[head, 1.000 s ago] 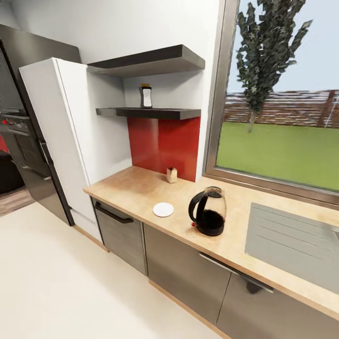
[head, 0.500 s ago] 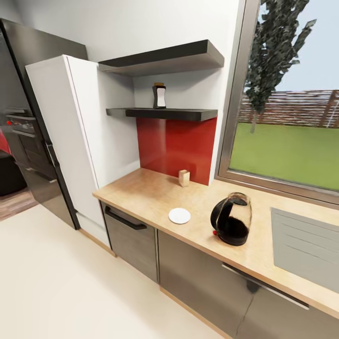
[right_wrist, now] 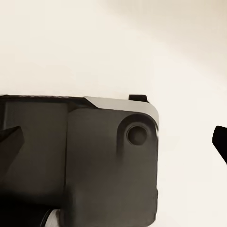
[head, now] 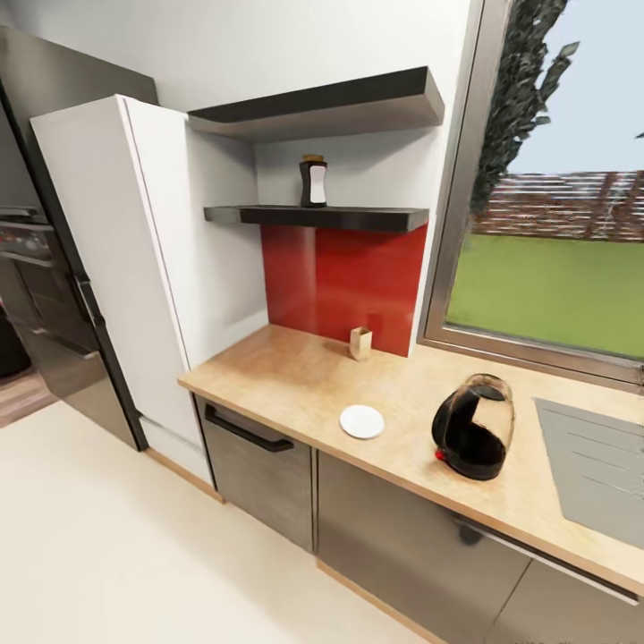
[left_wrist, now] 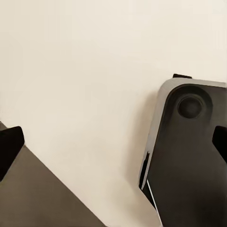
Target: Set up a coffee station on the kitchen countertop: keep the coffee maker on the countertop, move the bottle of coffee from the kitchen shelf to the counter next to the coffee maker, place a paper coffee filter on top of the coffee maker, put the saucer next to the coffee maker with the coffee cup on the saucer, and place the electric kettle next to the coffee maker.
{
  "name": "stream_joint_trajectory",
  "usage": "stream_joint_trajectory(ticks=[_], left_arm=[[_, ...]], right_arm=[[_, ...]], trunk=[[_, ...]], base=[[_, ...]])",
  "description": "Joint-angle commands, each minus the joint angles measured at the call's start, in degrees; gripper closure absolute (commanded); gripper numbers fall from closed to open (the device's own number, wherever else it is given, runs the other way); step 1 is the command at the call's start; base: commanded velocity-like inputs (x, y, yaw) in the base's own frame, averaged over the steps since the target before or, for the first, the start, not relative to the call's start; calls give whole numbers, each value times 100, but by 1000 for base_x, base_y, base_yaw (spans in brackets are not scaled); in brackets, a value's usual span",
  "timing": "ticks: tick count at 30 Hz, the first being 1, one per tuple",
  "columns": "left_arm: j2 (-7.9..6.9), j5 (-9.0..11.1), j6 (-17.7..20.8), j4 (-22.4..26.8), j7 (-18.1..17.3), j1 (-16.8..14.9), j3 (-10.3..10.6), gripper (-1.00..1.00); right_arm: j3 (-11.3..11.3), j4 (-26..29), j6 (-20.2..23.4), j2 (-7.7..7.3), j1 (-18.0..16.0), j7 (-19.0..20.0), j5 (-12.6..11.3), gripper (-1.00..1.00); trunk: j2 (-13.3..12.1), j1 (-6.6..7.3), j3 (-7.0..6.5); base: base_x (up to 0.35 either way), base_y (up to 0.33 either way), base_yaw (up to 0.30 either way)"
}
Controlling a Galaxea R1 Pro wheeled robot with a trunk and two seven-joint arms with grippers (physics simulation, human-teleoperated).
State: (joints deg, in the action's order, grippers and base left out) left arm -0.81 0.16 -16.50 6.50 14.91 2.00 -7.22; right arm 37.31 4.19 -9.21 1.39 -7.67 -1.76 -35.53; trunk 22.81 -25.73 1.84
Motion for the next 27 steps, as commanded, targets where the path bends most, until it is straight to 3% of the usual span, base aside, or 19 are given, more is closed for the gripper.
stream_joint_trajectory(ticks=[1, 27], left_arm=[[2, 6, -11, 9, -4, 2, -25, -100], [10, 36, -11, 9, -5, 2, -50, -100]], right_arm=[[48, -6, -19, 2, -6, -18, -42, -100], [40, -6, -14, 2, -6, -26, -76, -100]], trunk=[[11, -5, 11], [11, -5, 11]], base=[[163, 298, -260], [129, 308, -266]])
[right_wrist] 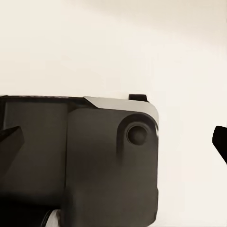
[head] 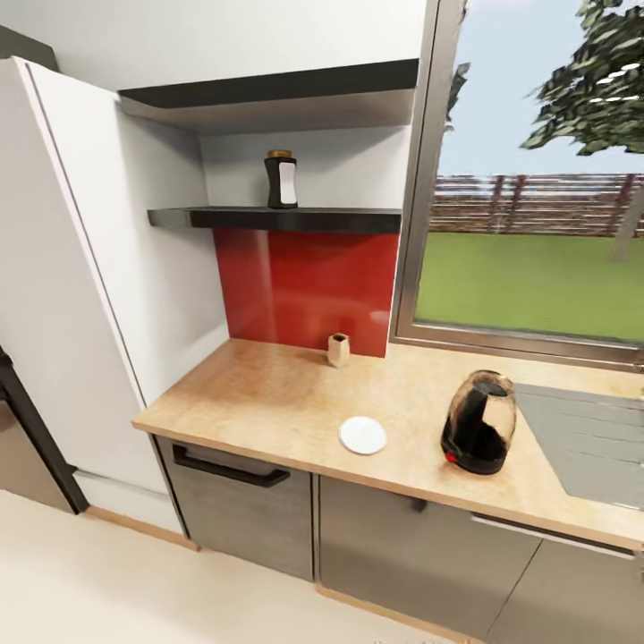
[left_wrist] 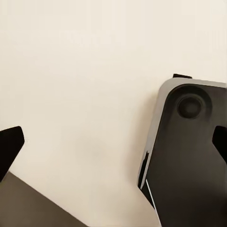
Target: Set up a coffee station on the kitchen countertop: keep the coffee maker on the countertop, move the bottle of coffee from the kitchen shelf to the counter next to the coffee maker, place a paper coffee filter on top of the coffee maker, put the saucer next to the coffee maker with the coffee cup on the saucer, and place the electric kettle next to the coffee maker.
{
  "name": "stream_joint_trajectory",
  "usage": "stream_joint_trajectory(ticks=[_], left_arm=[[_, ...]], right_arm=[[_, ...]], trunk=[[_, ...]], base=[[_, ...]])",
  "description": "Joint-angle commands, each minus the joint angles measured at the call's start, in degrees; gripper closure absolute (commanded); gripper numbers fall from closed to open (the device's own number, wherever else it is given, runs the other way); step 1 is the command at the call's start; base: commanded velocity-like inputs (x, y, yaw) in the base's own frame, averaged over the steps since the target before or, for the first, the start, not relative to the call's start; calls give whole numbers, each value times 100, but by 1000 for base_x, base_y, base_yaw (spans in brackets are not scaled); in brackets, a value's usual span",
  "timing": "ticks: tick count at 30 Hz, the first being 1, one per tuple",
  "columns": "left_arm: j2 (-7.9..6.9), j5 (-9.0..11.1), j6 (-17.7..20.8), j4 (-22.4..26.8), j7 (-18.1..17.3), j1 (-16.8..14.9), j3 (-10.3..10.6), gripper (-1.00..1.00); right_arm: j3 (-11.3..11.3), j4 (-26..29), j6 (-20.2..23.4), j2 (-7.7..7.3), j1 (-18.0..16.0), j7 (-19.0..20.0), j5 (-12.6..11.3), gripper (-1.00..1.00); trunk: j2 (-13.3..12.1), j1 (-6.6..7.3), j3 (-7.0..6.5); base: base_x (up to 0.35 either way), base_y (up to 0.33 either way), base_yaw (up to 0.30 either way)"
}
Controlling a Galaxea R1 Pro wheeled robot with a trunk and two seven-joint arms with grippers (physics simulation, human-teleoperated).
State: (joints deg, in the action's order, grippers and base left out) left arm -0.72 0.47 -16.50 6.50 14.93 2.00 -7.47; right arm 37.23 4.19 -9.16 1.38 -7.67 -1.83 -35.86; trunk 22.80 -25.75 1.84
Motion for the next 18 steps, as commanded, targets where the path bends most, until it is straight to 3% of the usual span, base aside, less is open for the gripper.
stream_joint_trajectory(ticks=[1, 18], left_arm=[[1, 5, -11, 9, -7, 2, -26, -100], [-6, 13, -11, 18, -4, 2, -61, -100]], right_arm=[[48, -6, -19, 2, -6, -19, -42, -100], [48, -6, -16, 2, -6, -19, -43, -100]], trunk=[[12, -4, 11], [12, -4, 54]], base=[[11, 332, -267], [1, 333, -264]])
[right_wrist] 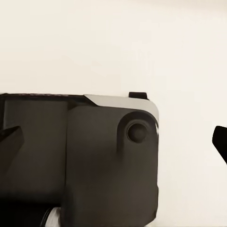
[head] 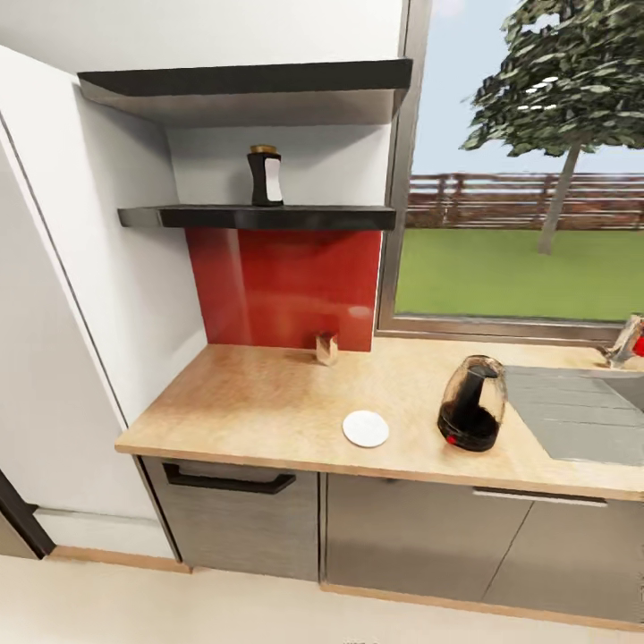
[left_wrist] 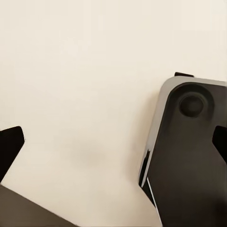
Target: Set up a coffee station on the kitchen countertop: keep the coffee maker on the countertop, move the bottle of coffee from the kitchen shelf to the counter next to the coffee maker, place a paper coffee filter on top of the coffee maker, put the saucer next to the coffee maker with the coffee cup on the saucer, and place the electric kettle next to the coffee maker.
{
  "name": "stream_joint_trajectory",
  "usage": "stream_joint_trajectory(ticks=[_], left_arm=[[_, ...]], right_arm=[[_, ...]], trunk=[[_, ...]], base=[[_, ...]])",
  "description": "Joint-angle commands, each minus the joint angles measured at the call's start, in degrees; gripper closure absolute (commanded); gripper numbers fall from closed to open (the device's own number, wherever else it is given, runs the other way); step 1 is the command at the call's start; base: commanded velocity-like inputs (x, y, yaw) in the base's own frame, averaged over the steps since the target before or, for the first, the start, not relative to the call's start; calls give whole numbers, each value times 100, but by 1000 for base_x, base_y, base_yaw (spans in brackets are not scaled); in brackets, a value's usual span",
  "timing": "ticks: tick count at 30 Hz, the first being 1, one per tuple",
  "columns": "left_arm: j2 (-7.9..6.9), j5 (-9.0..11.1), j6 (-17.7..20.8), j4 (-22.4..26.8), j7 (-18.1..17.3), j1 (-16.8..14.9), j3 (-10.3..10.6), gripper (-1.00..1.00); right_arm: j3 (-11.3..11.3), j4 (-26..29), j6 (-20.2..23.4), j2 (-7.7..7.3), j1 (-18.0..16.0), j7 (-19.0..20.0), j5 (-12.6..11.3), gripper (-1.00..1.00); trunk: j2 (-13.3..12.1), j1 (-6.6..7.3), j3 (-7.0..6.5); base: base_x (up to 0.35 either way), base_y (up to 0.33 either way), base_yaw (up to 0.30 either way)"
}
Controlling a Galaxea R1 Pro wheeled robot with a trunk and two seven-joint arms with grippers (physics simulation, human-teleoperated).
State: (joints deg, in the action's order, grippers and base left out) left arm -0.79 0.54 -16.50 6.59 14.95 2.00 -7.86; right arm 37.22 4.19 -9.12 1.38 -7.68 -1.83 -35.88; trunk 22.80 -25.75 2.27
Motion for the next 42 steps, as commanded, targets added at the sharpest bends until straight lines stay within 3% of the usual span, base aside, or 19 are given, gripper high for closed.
stream_joint_trajectory(ticks=[1, 15, 21, 42], left_arm=[[1, 6, -11, 9, -5, 2, -23, -100], [11, 5, -11, 7, -8, 2, -14, -100], [31, -1, -11, 7, -6, 1, 18, -100], [1, 1, -6, 12, -1, -6, -1, -100]], right_arm=[[48, -6, -19, 2, -6, -19, -42, -100], [66, -66, -20, -46, -6, -37, 11, -100], [70, -67, -24, -43, -6, -37, 19, -100], [75, -67, -28, -17, -5, -20, 6, -100]], trunk=[[12, -3, 15], [12, -3, 27], [12, -3, 27], [12, -3, 27]], base=[[0, 334, -261], [-13, 331, -258], [-181, 257, -74], [-99, 20, -2]])
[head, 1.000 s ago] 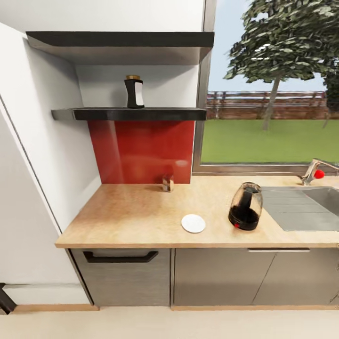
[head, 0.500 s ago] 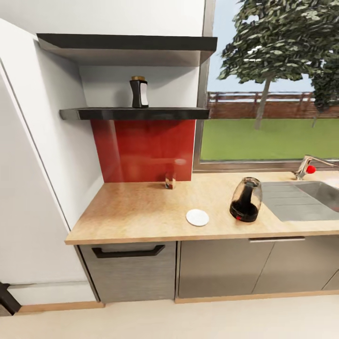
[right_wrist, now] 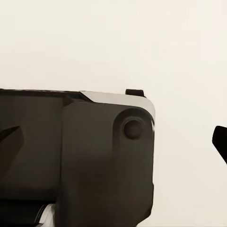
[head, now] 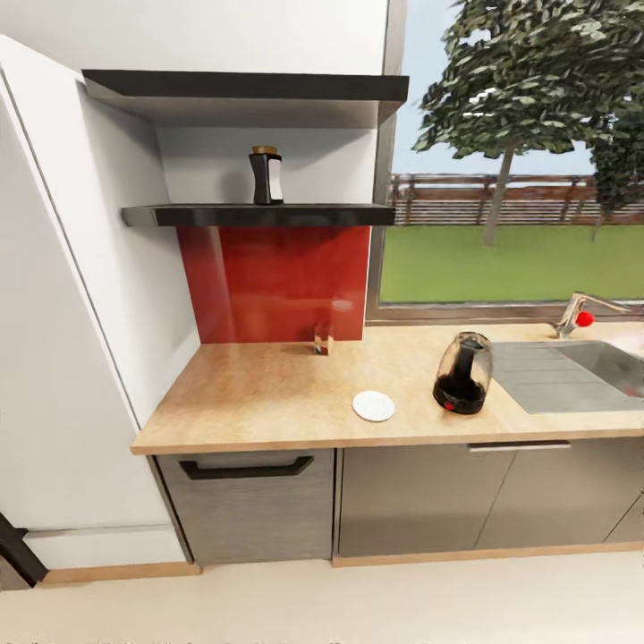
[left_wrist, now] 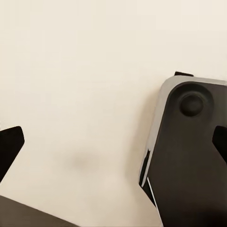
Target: Set up a coffee station on the kitchen countertop: keep the coffee maker on the countertop, move the bottle of coffee from the kitchen shelf to the counter next to the coffee maker, place a paper coffee filter on top of the coffee maker, put the saucer next to the coffee maker with the coffee cup on the saucer, and place the electric kettle next to the coffee maker.
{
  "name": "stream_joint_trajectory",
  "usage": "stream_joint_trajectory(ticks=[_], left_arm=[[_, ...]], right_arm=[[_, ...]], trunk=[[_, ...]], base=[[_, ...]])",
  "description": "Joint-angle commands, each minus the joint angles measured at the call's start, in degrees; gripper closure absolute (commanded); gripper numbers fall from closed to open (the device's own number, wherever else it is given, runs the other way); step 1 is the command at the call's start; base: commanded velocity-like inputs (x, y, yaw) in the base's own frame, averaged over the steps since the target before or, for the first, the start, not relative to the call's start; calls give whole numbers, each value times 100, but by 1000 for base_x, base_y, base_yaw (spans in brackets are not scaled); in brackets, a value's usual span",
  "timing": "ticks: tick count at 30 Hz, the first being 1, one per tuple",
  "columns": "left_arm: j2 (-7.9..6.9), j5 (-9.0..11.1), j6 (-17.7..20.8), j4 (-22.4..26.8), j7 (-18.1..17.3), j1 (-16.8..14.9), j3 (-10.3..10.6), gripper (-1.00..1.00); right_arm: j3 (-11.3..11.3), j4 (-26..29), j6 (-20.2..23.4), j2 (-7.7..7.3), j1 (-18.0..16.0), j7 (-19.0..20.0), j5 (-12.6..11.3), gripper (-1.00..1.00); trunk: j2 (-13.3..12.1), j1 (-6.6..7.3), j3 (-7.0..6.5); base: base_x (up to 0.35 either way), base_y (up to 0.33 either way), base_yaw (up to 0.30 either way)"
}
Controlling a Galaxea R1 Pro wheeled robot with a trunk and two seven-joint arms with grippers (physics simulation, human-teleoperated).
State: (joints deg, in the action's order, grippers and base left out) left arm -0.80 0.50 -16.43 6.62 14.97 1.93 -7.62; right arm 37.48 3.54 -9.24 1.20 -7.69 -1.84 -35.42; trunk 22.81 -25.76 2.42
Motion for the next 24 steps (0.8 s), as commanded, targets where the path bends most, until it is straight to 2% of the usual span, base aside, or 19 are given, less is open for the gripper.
stream_joint_trajectory(ticks=[1, 4, 5, 6, 8, 9, 11, 12, 14, 15, 17, 19, 24], left_arm=[[2, 5, -12, 10, -3, 1, -22, -100], [15, -32, -15, 18, -5, -1, 3, -100], [-37, -370, -68, 843, 24, -19, 174, -100], [-79, -426, -191, 1075, 22, -19, 196, -100], [-135, -484, -670, 1493, 12, -23, 220, -100], [-117, -506, -1117, 1782, 5, -25, 227, -100], [-95, -509, -1714, 2176, 5, -26, 232, -100], [-90, -505, -1859, 2276, 7, -26, 232, -100], [-57, -478, -2418, 2672, 12, -61, 231, -100], [-43, -474, -2548, 2763, 12, -84, 230, -100], [61, -464, -2990, 3047, 12, -215, 229, -100], [187, -473, -3207, 3166, 9, -349, 232, -100], [496, -492, -3378, 3390, 1, -828, 236, -100]], right_arm=[[49, -2, -16, 2, -4, -19, -39, -100], [47, -2, -16, -1, -4, -20, -38, -100], [40, -2, -16, -24, -4, -34, -44, -100], [40, -2, -16, -24, -4, -35, -47, -100], [40, -2, -16, -24, -4, -36, -51, -100], [40, -2, -16, -28, -4, -36, -52, -100], [40, -2, -16, -35, -4, -36, -49, -100], [40, -2, -16, -37, -3, -36, -48, -100], [40, -2, -16, -39, -4, -36, -46, -100], [40, -2, -16, -40, -4, -36, -46, -100], [40, -2, -16, -41, -4, -36, -45, -100], [40, -2, -16, -41, -3, -36, -45, -100], [40, -2, -16, -41, -2, -36, -44, -100]], trunk=[[11, -3, 11], [11, -3, 11], [11, -3, 11], [11, -3, 11], [11, -3, 11], [11, -3, 11], [11, -3, 11], [11, -3, 11], [11, -3, 11], [11, -3, 11], [11, -3, 11], [11, -3, 11], [11, -3, 11]], base=[[-79, 0, 0], [-34, 0, 0], [0, 0, 0], [0, 0, 0], [0, 0, 0], [0, 0, 0], [0, 0, 0], [0, 0, 0], [0, 0, 0], [0, 0, 0], [0, 0, 0], [0, 0, 0], [0, 0, 0]])
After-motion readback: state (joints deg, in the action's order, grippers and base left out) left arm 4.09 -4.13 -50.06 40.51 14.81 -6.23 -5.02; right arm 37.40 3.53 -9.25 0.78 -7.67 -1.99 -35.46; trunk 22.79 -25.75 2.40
